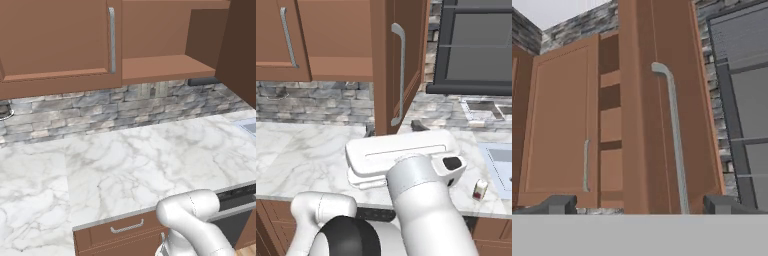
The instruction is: Open the cabinet. Pick the spray and place it next to the sink. Then close the cabinet.
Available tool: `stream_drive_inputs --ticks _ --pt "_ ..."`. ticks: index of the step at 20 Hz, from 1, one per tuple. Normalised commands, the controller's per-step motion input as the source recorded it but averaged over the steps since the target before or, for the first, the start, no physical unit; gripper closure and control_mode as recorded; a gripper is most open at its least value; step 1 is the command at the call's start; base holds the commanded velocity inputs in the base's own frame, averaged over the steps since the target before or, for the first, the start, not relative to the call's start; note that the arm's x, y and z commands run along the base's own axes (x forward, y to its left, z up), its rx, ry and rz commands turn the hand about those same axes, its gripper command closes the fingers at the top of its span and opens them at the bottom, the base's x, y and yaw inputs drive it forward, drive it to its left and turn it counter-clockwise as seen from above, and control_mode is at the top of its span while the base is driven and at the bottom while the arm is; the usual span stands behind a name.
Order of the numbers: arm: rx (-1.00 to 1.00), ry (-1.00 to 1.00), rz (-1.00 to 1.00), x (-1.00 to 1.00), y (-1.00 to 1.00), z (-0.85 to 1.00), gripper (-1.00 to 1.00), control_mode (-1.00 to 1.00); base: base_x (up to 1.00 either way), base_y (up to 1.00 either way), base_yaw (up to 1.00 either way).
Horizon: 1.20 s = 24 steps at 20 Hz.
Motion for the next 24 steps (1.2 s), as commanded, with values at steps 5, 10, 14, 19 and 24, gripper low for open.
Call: stream_drive_inputs --ticks 5,10,14,19,24 --pt "0.0 -0.03 0.24 0.0 -0.15 0.0 -1.0 -1.0 0.0 0.0 0.0" --pt "0.0 -0.01 0.21 0.18 -0.04 0.0 -1.0 -1.0 0.0 0.0 0.0" --pt "0.0 0.03 0.11 0.54 0.0 -0.08 -1.0 -1.0 0.0 0.0 0.0" --pt "0.0 0.09 0.01 0.46 0.0 -0.31 -1.0 -1.0 0.0 0.0 0.0" --pt "0.0 0.05 0.01 0.39 0.0 -0.41 -1.0 -1.0 0.0 0.0 0.0"
